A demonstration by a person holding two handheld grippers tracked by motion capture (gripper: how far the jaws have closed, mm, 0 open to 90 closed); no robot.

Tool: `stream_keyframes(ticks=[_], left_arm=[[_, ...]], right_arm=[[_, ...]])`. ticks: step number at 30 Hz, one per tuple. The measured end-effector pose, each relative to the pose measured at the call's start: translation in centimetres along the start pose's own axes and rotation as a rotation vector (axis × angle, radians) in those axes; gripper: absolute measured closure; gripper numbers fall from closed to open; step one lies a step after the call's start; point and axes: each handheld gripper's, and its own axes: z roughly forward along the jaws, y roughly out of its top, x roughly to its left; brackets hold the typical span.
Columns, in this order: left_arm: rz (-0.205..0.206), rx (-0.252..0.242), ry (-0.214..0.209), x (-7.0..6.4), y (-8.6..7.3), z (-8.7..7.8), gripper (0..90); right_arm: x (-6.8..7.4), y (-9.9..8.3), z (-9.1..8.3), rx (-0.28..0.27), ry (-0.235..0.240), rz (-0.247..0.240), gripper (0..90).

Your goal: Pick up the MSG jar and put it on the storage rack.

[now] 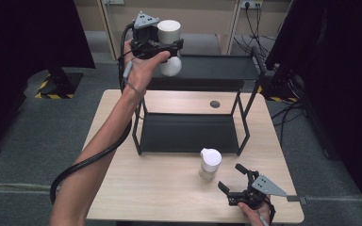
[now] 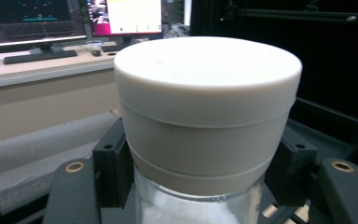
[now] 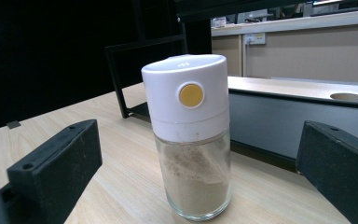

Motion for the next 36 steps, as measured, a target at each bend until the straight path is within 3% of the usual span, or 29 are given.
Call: stream_keyframes(ticks=[12, 36], left_arm=[[-0.006, -0.005, 0.081, 0.2, -0.4, 1.7, 35.0], [0.014, -0.024, 0.119, -0.4, -2.0, 2.5, 34.8]], right_arm=[[0.0, 0.0, 0.0, 0.0, 0.002, -0.001, 0.4], [0.0, 0.0, 0.1, 0.005, 0.009, 0.005, 0.4]])
